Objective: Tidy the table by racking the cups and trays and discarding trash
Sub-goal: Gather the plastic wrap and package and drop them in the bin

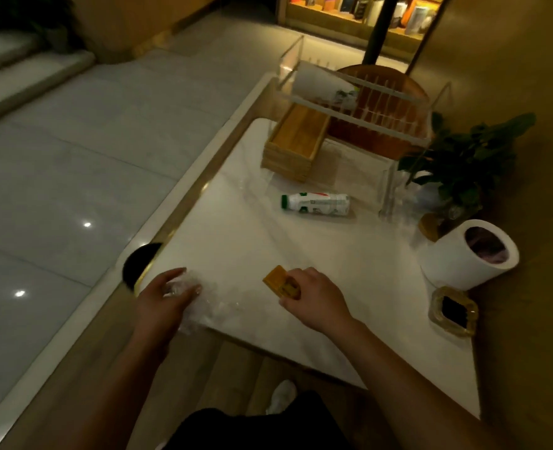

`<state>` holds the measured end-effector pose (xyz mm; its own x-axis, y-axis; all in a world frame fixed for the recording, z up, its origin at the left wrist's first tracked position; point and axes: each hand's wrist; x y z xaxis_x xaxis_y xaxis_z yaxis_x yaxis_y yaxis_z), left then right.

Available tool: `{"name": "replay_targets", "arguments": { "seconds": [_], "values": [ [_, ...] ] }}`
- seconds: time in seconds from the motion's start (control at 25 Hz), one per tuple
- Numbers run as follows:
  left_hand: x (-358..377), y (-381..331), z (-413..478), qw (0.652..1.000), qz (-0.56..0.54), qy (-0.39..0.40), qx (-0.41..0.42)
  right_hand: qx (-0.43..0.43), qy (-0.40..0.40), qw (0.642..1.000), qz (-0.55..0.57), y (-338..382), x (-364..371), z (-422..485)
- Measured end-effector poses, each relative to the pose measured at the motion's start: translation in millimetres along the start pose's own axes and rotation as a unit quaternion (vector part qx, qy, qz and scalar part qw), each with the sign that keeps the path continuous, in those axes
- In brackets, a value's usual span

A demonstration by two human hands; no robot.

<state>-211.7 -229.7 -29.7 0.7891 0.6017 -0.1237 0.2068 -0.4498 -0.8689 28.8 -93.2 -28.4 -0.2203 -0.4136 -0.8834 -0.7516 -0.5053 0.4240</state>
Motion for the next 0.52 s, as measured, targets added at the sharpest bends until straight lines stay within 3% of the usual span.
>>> {"name": "replay_targets", "arguments": {
  "seconds": [0.24, 0.52],
  "values": [
    [-147.4, 37.8, -24.2, 0.996, 0.025, -0.08, -0.003, -0.055, 0.126, 0.99, -0.032, 126.3, 70.1, -6.9],
    [-264.4, 79.3, -27.9, 0.985, 0.054, -0.137, -0.087, -0.117, 0.21, 0.97, -0.049, 243.8, 122.4, 16.5]
  ]
}}
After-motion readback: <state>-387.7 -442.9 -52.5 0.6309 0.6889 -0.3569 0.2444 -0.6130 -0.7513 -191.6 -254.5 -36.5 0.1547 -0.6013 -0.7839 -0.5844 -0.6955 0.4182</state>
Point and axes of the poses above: each hand's wrist, its own z-axis towards the middle knuckle, its own x-axis out of the palm, y = z × x, and after that the axes turned 9 degrees about -x, right-handed
